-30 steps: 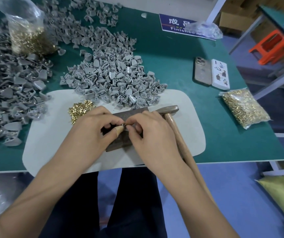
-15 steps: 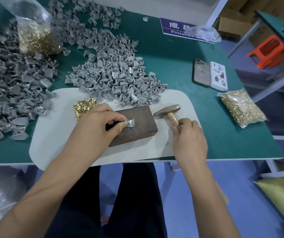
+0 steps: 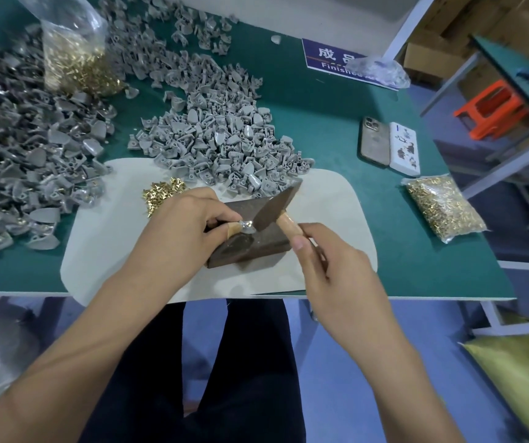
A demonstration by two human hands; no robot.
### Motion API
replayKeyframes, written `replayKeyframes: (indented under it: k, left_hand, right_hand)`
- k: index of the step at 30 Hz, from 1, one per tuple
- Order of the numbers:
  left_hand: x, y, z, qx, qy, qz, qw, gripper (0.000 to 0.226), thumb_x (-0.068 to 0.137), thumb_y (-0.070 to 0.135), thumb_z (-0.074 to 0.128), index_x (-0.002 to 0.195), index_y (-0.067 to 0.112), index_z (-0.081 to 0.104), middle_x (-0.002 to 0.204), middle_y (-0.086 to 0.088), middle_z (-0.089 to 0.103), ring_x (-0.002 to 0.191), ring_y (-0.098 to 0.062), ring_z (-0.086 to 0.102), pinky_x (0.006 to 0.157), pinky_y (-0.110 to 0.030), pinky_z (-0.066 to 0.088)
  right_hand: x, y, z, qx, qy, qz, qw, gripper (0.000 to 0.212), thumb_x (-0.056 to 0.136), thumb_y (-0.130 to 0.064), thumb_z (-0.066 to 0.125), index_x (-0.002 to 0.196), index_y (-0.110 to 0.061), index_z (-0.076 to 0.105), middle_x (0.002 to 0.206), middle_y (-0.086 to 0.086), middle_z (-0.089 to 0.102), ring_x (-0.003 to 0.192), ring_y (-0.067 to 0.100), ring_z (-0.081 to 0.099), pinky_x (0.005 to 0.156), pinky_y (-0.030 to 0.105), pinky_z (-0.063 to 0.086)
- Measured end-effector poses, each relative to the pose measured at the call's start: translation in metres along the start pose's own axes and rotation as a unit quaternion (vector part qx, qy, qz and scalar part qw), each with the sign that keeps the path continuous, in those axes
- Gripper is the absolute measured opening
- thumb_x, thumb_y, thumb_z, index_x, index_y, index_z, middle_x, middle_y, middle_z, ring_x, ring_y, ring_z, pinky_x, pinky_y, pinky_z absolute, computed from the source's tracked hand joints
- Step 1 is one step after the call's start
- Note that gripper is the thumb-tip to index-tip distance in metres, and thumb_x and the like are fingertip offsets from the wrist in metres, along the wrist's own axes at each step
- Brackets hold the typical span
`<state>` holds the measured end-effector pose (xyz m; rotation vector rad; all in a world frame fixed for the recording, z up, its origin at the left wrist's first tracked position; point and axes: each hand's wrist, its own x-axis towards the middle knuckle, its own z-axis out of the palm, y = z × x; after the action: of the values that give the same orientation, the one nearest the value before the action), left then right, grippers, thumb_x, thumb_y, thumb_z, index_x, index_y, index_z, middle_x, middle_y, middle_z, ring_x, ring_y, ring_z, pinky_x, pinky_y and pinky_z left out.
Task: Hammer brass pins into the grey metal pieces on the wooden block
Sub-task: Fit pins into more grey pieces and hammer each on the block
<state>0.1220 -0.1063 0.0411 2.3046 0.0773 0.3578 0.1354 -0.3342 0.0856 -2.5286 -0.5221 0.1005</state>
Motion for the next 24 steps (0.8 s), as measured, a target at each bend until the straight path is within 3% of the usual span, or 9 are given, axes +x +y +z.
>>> replayKeyframes:
  k: [3, 8, 12, 15, 17, 21, 24]
  left_hand:
    - [0.0, 0.001, -0.001, -0.002, -0.001, 0.005, 1.0, 0.012, 0.082, 0.024, 0.082, 0.09, 0.032, 0.08, 0.073, 0.011, 0.057, 0.07, -0.006, 0.055, 0.063, -0.03, 0.045]
    - [0.001, 0.0, -0.001, 0.0, 0.002, 0.01, 1.0, 0.009, 0.082, 0.024, 0.082, 0.09, 0.029, 0.081, 0.073, 0.012, 0.056, 0.07, -0.005, 0.053, 0.064, -0.03, 0.043]
    - [0.001, 0.0, -0.001, -0.003, 0.002, 0.018, 1.0, 0.01, 0.082, 0.023, 0.082, 0.091, 0.028, 0.081, 0.074, 0.012, 0.056, 0.07, -0.005, 0.053, 0.065, -0.029, 0.043]
    - [0.001, 0.0, -0.001, 0.001, 0.001, 0.015, 1.0, 0.01, 0.082, 0.024, 0.082, 0.092, 0.027, 0.081, 0.074, 0.013, 0.056, 0.071, -0.007, 0.054, 0.066, -0.03, 0.044]
    - [0.002, -0.001, -0.002, -0.001, -0.001, 0.01, 1.0, 0.01, 0.083, 0.026, 0.081, 0.093, 0.027, 0.081, 0.075, 0.014, 0.056, 0.072, -0.005, 0.054, 0.066, -0.028, 0.043]
    - [0.002, -0.001, -0.002, -0.007, 0.0, 0.011, 1.0, 0.01, 0.083, 0.025, 0.081, 0.092, 0.028, 0.081, 0.075, 0.015, 0.056, 0.073, -0.002, 0.053, 0.066, -0.028, 0.041]
    - [0.002, -0.001, -0.002, -0.005, 0.0, 0.01, 1.0, 0.01, 0.083, 0.024, 0.081, 0.092, 0.028, 0.081, 0.075, 0.014, 0.057, 0.072, -0.005, 0.053, 0.067, -0.03, 0.043]
  right_hand:
    - [-0.001, -0.008, 0.003, 0.02, 0.056, -0.012, 0.998, 0.03, 0.105, -0.055, 0.032, 0.111, -0.037, 0.056, 0.06, -0.01, 0.048, 0.055, 0.02, 0.044, 0.048, 0.035, 0.036]
    - [0.001, -0.014, 0.004, -0.068, 0.027, -0.015, 0.997, 0.036, 0.104, -0.058, 0.027, 0.114, -0.037, 0.054, 0.058, -0.006, 0.046, 0.058, 0.024, 0.046, 0.051, 0.039, 0.041]
    - [0.0, -0.017, 0.002, 0.025, 0.109, -0.017, 0.994, 0.031, 0.107, -0.052, 0.035, 0.115, -0.034, 0.059, 0.062, -0.011, 0.046, 0.056, 0.018, 0.042, 0.049, 0.032, 0.038]
    - [-0.006, -0.017, 0.012, -0.004, 0.044, -0.008, 0.999, 0.037, 0.104, -0.053, 0.033, 0.12, -0.034, 0.059, 0.056, -0.009, 0.041, 0.055, 0.02, 0.041, 0.051, 0.039, 0.038]
    - [-0.006, -0.013, 0.009, -0.037, 0.034, -0.004, 0.999, 0.033, 0.105, -0.053, 0.033, 0.117, -0.035, 0.059, 0.054, -0.007, 0.041, 0.053, 0.02, 0.042, 0.05, 0.037, 0.035]
    - [-0.005, -0.014, -0.001, 0.016, 0.126, -0.014, 0.992, 0.029, 0.107, -0.049, 0.037, 0.116, -0.035, 0.061, 0.06, -0.017, 0.047, 0.053, 0.014, 0.042, 0.047, 0.022, 0.03]
    - [-0.006, -0.019, 0.009, 0.029, 0.085, -0.007, 0.996, 0.037, 0.106, -0.051, 0.033, 0.123, -0.033, 0.06, 0.058, -0.013, 0.044, 0.054, 0.015, 0.039, 0.051, 0.034, 0.038]
